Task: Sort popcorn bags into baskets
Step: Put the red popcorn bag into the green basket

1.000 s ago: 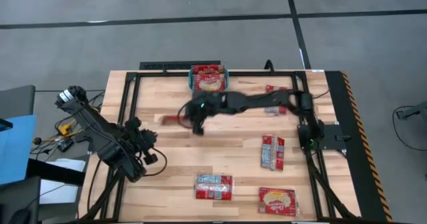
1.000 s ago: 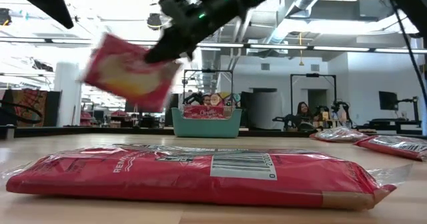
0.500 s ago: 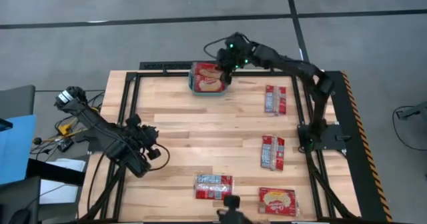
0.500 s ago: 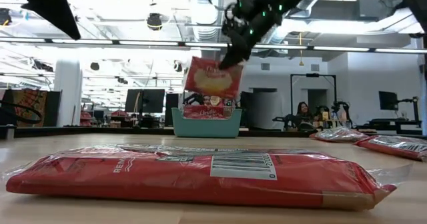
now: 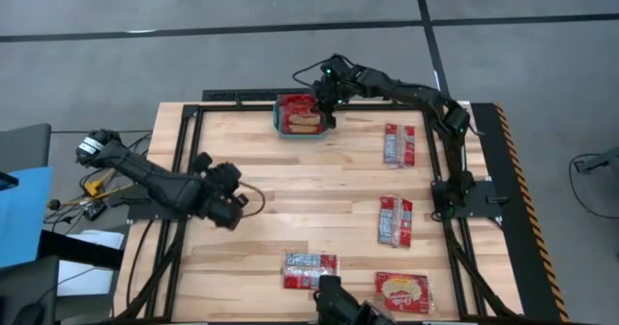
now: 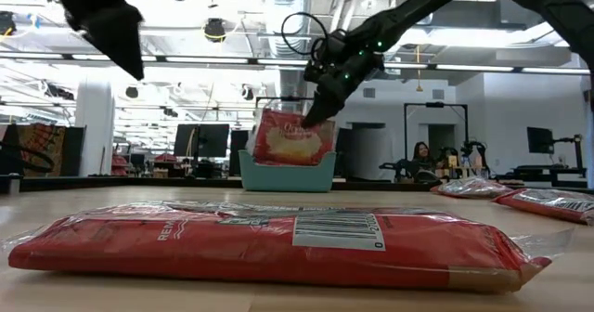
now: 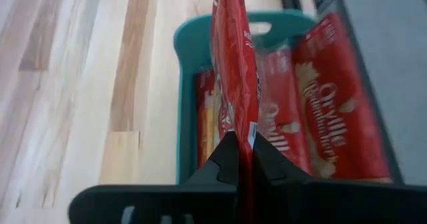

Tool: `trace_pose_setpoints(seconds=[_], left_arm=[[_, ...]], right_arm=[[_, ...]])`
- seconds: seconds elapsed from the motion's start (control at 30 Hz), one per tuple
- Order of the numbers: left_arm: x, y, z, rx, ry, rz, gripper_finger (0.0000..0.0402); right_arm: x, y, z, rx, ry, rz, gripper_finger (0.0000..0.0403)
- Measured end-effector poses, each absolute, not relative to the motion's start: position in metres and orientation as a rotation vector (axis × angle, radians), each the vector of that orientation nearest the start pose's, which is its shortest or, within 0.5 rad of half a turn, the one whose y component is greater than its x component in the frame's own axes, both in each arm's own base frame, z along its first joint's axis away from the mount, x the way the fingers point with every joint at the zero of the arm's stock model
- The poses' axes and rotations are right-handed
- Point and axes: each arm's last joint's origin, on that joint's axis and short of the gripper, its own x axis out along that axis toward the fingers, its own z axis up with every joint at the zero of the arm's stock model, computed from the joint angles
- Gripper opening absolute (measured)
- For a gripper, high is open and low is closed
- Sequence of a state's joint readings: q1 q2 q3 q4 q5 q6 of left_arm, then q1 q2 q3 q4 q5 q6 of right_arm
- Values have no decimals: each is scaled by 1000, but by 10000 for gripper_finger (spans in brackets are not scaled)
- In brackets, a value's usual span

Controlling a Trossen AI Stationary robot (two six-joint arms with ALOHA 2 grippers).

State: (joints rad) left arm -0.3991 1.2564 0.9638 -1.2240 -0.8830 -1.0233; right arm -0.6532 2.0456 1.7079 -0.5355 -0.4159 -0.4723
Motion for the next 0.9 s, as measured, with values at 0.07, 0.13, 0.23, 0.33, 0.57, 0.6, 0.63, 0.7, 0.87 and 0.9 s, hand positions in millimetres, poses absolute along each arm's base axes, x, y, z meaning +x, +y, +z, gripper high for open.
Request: trace_pose_setpoints(seconds=[0.07, 0.13, 0.23, 0.33, 0.57, 0.6, 0.63, 0.7, 0.87, 0.9], left_arm=[[194, -44, 256, 24, 847, 934, 67], [199, -30, 256, 26, 844, 980, 67], [206, -6, 259, 21, 826, 1052, 61], [215, 20, 263, -11, 803, 1088, 54], [237, 72, 275, -123, 719, 919, 38], [238, 76, 276, -134, 705, 899, 37], [239, 80, 277, -139, 698, 889, 36], [239, 84, 278, -139, 685, 887, 34], [237, 87, 278, -138, 692, 897, 34], [237, 87, 278, -138, 692, 898, 34]], right_arm=[[369, -265, 234, 9, 793, -24, 16], [373, -262, 228, 6, 802, -8, 16], [380, -256, 221, -8, 814, 19, 16], [384, -251, 216, -11, 828, 33, 16], [389, -251, 207, -19, 849, 25, 16], [390, -251, 205, -22, 851, 17, 16], [390, -252, 204, -22, 859, 2, 16], [391, -251, 202, -40, 880, -32, 16], [398, -247, 198, -144, 956, -165, 15], [399, -246, 198, -163, 965, -189, 15]])
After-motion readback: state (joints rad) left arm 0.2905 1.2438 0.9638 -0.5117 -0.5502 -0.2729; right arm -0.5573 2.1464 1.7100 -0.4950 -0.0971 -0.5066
